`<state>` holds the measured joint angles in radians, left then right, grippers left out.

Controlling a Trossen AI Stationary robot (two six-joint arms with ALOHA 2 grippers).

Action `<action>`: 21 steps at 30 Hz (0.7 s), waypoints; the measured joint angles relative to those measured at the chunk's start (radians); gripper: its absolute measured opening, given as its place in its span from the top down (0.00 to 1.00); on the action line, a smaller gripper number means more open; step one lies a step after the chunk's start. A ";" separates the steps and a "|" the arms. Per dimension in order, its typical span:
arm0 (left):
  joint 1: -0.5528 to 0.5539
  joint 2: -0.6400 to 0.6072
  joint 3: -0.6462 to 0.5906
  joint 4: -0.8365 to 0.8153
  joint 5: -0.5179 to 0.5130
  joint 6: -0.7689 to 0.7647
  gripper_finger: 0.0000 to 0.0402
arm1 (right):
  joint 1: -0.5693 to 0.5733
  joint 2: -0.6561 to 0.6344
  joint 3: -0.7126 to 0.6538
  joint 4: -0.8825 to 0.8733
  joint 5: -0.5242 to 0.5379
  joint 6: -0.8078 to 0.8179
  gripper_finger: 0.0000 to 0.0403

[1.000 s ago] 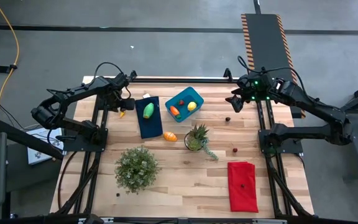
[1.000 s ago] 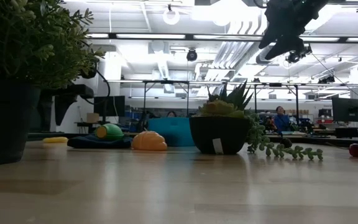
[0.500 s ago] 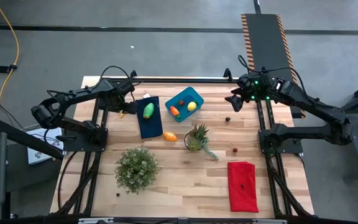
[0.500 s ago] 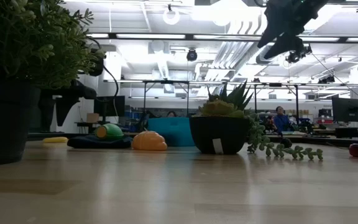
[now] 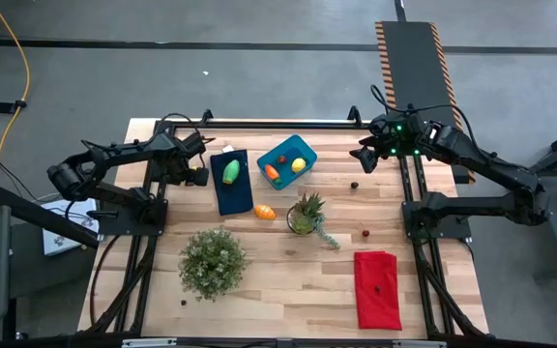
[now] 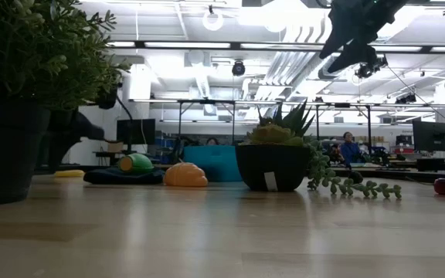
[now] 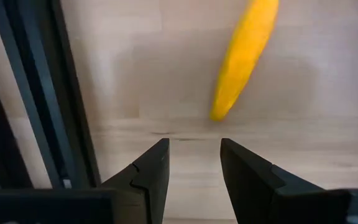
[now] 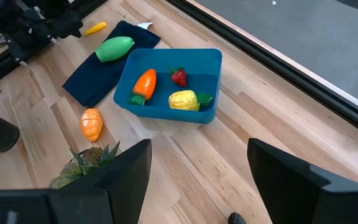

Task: Pick and placing Produce into tupperware
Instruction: Put the yellow corn into the blue bin

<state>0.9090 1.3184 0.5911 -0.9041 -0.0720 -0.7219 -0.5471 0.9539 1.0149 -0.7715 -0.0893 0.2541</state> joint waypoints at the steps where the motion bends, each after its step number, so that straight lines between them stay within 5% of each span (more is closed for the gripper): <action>1: -0.010 -0.002 0.000 0.009 -0.008 0.002 0.67 | 0.000 0.000 0.000 0.000 0.000 0.001 0.36; 10: -0.121 -0.009 0.000 0.083 -0.103 -0.034 0.67 | 0.000 0.000 0.000 0.021 -0.008 0.036 0.36; 21: -0.124 -0.008 0.000 0.103 -0.149 -0.032 0.67 | 0.000 0.000 0.000 0.037 -0.022 0.053 0.36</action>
<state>0.7853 1.3102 0.5915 -0.8010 -0.2214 -0.7544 -0.5472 0.9539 1.0149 -0.7349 -0.1116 0.3069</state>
